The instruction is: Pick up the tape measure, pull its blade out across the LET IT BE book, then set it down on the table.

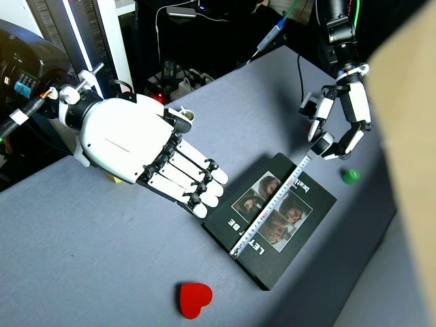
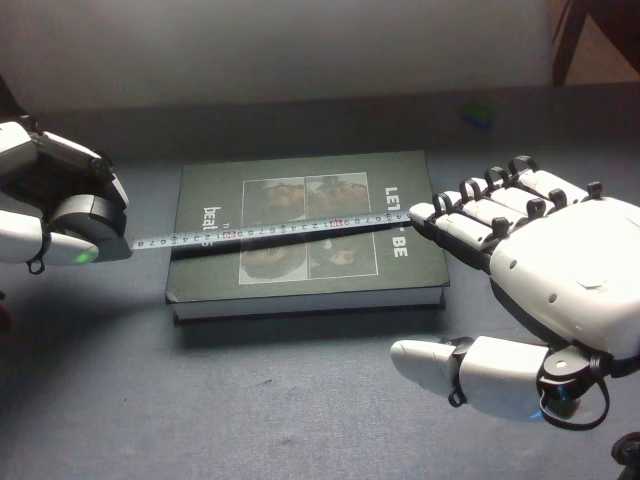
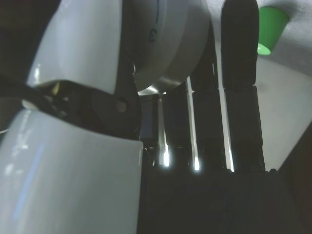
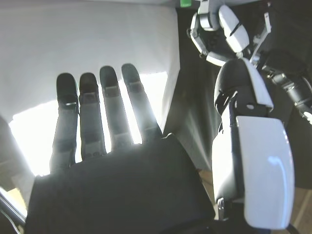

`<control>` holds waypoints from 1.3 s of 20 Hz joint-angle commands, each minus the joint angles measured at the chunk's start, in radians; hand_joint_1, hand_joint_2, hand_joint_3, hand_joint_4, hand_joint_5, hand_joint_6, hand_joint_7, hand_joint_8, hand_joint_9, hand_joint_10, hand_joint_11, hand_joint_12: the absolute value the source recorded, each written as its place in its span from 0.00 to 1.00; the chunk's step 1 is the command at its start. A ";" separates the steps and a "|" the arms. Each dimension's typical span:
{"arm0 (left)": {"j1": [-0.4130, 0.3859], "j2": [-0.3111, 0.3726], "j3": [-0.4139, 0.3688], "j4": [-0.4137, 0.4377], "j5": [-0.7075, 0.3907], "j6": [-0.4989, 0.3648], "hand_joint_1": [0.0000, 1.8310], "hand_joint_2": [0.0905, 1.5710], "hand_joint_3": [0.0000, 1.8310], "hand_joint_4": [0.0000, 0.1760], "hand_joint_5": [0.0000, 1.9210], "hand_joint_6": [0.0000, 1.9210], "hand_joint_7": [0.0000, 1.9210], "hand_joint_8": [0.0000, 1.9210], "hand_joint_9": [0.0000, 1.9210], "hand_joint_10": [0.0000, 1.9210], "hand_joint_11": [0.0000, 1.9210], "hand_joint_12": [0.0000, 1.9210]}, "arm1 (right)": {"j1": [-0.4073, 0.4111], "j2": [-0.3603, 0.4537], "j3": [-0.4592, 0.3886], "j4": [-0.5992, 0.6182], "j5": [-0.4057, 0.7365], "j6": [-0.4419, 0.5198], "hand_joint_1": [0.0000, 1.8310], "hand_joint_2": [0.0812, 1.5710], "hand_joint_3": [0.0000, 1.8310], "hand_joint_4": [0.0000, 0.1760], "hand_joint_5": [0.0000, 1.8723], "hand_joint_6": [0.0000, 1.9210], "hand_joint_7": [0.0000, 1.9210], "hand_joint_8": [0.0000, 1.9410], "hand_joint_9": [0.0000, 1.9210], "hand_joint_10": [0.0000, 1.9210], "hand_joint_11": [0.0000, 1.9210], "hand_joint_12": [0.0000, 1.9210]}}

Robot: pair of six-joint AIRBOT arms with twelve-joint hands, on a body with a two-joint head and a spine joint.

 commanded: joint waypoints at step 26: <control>-0.165 0.218 -0.321 -0.015 0.059 0.086 0.76 0.66 0.00 0.00 0.49 0.50 0.62 0.27 0.54 0.56 0.50 0.50 | 0.006 -0.008 -0.006 -0.087 0.096 0.013 0.04 0.68 0.00 0.00 0.09 0.00 0.08 0.00 0.05 0.00 0.00 0.29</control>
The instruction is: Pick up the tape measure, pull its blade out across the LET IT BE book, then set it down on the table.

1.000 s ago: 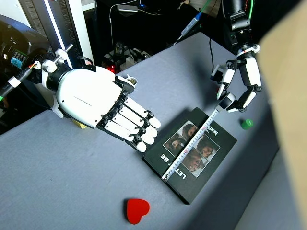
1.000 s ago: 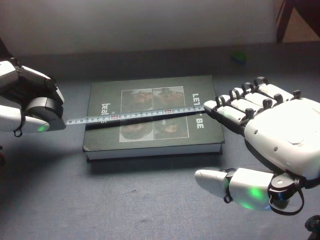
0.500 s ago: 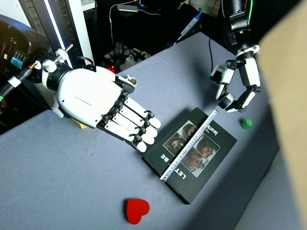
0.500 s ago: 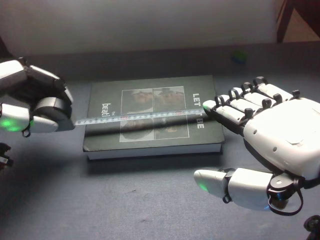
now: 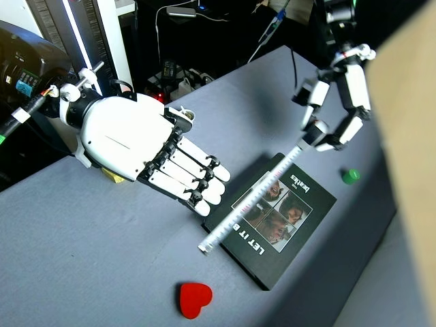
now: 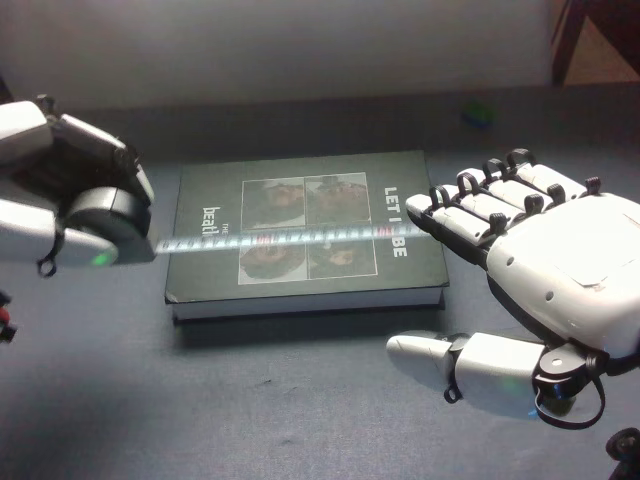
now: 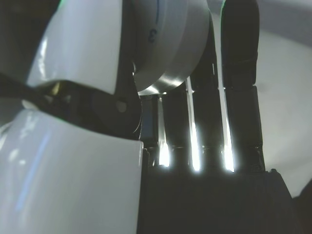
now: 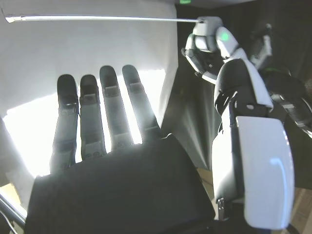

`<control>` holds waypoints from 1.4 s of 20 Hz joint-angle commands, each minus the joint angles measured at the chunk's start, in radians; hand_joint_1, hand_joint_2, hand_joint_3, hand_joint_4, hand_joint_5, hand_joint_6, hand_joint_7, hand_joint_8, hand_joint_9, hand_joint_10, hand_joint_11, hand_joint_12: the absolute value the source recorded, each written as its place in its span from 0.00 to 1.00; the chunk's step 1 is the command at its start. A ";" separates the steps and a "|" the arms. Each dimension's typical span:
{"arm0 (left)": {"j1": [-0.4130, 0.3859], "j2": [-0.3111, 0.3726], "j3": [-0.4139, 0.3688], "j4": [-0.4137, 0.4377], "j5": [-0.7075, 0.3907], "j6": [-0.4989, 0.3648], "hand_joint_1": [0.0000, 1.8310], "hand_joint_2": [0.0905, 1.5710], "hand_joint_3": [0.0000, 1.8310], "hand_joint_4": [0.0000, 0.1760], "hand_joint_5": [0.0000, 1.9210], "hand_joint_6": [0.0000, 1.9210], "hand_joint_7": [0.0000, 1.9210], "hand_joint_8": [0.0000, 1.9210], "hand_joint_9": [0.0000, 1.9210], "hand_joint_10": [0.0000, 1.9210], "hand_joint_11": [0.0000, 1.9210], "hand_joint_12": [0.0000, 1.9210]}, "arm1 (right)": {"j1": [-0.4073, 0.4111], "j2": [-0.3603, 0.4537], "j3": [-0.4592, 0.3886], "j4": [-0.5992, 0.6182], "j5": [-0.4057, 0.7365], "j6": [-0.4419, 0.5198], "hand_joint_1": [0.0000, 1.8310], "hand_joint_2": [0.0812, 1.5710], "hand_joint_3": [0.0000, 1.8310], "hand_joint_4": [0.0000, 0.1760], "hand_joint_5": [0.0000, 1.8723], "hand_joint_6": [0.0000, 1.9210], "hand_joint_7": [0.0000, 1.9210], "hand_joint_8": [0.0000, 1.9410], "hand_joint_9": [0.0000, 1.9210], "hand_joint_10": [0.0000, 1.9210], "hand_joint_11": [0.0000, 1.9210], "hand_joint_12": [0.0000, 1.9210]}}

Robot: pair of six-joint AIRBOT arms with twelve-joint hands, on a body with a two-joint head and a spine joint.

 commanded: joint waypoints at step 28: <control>0.373 -0.096 -0.058 -0.257 -0.373 0.101 0.74 0.71 0.00 0.00 0.42 0.62 0.49 0.48 0.45 0.68 0.38 0.53 | 0.023 -0.042 0.097 -0.075 0.002 0.068 0.04 0.69 0.00 0.00 0.09 0.00 0.09 0.00 0.06 0.00 0.00 0.30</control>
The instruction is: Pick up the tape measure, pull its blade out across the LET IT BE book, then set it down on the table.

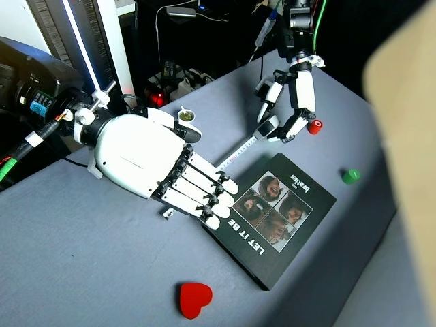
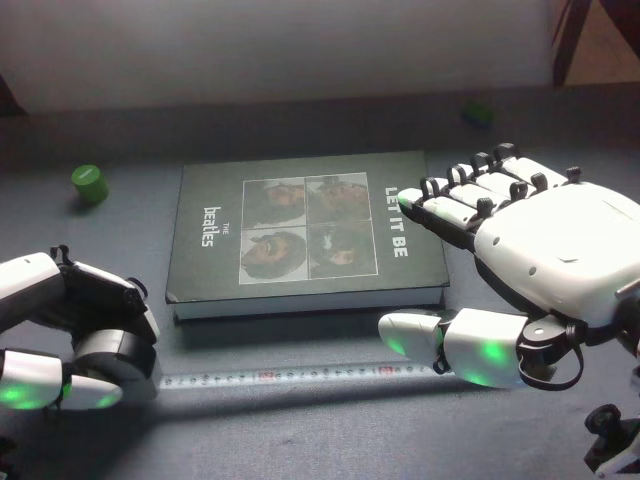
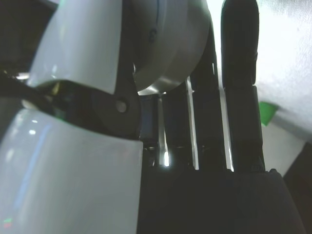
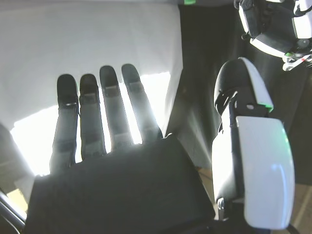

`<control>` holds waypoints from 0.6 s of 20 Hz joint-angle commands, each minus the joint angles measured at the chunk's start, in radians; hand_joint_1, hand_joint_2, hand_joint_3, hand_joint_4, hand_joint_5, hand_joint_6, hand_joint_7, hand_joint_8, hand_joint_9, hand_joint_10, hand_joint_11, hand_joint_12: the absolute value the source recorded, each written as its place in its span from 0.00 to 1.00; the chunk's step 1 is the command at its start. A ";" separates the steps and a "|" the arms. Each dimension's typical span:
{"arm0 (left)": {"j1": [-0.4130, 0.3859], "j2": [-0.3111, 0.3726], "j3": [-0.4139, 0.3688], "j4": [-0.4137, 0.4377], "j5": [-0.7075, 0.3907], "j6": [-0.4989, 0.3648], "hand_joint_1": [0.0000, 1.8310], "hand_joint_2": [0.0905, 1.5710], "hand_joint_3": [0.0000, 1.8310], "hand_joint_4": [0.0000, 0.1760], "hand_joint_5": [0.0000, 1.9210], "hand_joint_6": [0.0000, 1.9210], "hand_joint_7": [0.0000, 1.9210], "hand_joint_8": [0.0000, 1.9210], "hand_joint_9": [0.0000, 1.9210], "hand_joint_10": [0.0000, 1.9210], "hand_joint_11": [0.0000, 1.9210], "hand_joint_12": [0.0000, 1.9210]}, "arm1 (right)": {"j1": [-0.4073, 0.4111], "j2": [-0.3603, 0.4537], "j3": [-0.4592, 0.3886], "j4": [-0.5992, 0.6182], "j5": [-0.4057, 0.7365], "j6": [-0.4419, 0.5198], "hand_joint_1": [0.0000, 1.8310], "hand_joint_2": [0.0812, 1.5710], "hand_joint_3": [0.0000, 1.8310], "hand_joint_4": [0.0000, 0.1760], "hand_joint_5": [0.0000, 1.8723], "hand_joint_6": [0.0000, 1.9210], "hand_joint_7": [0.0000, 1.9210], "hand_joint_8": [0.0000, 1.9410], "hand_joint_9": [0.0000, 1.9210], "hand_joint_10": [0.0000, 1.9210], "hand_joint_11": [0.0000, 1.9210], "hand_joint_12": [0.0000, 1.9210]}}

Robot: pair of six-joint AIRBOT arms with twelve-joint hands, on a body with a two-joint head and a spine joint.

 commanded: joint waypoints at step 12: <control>0.000 0.021 0.012 -0.024 -0.125 -0.010 0.32 0.73 0.00 0.00 0.29 0.00 0.30 0.00 0.27 0.00 0.11 0.41 | 0.004 0.000 -0.002 -0.073 0.080 0.003 0.05 0.69 0.00 0.00 0.09 0.00 0.08 0.00 0.05 0.00 0.00 0.30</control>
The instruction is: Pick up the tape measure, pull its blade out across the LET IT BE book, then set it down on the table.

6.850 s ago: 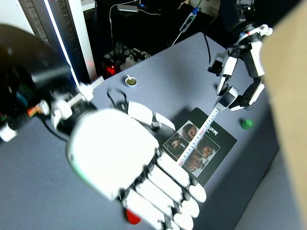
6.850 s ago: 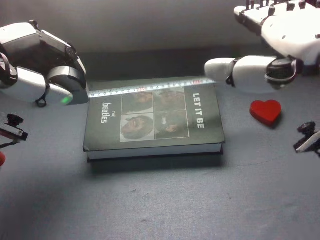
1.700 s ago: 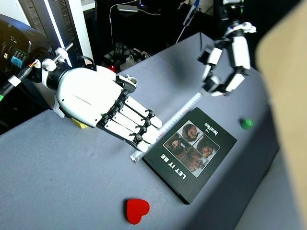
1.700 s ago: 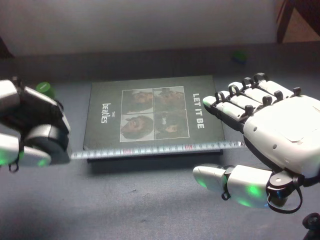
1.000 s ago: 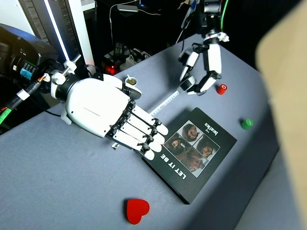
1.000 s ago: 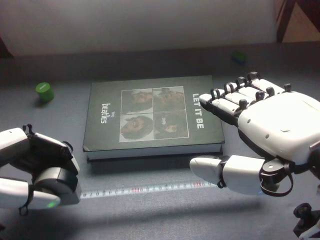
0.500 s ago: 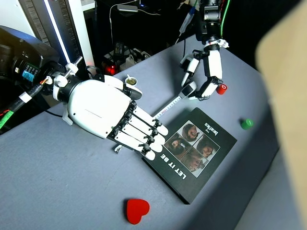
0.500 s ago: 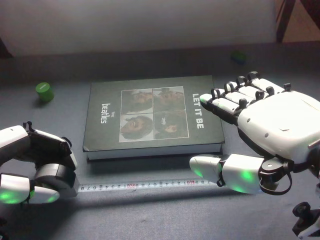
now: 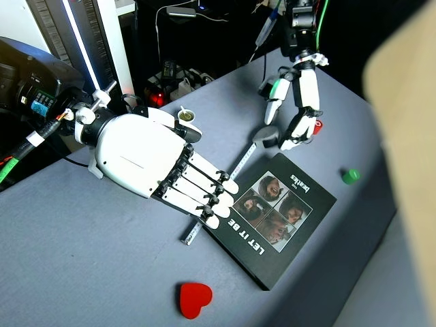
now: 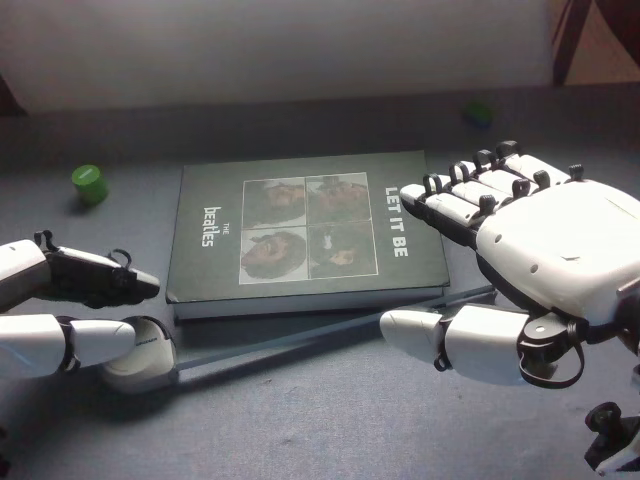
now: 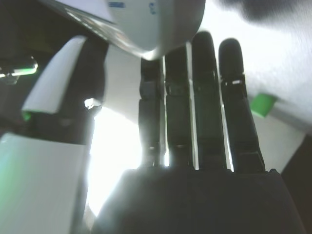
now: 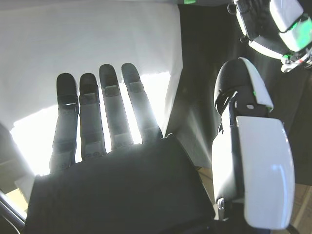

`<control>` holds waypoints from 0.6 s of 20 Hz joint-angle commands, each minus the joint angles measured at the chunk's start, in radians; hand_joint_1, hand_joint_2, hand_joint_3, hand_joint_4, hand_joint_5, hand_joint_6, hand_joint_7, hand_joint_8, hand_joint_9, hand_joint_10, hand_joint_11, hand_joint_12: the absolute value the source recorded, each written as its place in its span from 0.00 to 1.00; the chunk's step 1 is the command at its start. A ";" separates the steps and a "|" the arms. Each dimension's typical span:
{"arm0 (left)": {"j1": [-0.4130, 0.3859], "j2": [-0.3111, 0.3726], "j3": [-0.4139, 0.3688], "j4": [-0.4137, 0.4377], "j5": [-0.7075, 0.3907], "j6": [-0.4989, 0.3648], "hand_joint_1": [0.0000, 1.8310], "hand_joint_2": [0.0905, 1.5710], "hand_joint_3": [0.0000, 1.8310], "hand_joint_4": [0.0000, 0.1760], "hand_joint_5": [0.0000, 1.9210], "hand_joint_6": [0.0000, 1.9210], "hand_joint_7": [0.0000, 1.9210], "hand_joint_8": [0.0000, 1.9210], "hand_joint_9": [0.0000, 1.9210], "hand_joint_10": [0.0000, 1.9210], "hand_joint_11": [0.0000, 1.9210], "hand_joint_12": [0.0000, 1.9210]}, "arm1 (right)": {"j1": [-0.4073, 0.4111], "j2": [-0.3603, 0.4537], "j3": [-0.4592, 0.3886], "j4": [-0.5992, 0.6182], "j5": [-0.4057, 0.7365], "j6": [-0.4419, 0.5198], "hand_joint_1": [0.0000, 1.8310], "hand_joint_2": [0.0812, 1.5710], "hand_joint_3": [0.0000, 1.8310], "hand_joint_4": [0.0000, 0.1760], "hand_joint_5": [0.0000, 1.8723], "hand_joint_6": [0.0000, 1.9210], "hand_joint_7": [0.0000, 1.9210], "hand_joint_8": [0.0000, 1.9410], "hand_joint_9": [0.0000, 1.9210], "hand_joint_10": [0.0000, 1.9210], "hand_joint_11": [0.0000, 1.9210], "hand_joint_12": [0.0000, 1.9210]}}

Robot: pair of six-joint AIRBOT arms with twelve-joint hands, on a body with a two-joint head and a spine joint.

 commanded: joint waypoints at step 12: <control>-0.198 0.058 0.049 0.006 0.002 0.072 0.23 0.66 0.00 0.00 0.16 0.00 0.19 0.00 0.17 0.00 0.00 0.41 | -0.008 -0.004 -0.002 -0.087 0.078 0.004 0.05 0.69 0.00 0.00 0.09 0.00 0.09 0.00 0.05 0.00 0.00 0.28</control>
